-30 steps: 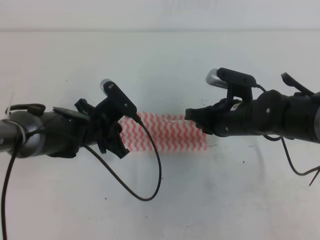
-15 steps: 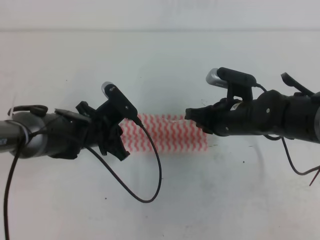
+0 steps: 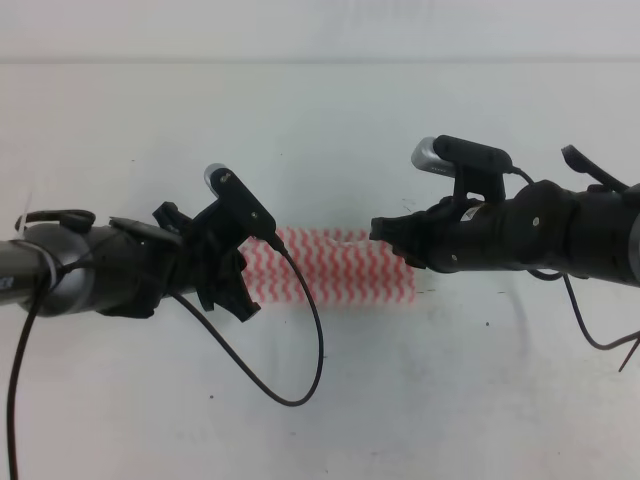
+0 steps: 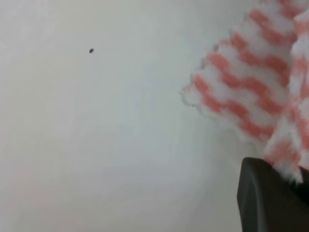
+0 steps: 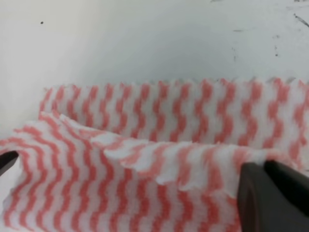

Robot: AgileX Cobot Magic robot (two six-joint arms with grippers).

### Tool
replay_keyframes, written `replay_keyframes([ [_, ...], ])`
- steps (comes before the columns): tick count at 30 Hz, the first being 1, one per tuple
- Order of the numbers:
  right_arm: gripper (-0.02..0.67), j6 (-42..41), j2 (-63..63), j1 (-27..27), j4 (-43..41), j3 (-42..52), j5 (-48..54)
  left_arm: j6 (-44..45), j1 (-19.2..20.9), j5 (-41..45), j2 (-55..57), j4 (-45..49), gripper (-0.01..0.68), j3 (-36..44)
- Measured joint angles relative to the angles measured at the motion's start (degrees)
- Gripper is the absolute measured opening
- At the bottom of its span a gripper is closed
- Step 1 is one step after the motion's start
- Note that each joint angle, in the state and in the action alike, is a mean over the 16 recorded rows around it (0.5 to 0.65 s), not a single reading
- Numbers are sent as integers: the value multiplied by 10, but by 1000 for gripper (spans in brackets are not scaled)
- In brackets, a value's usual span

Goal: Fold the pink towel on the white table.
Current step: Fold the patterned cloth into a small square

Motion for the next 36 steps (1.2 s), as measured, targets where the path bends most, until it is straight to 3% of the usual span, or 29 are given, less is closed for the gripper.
replay_keyframes([
  [36,-16,0,-3,-1,-2,-11,7,0,0,0,-3,0,-5,-21],
])
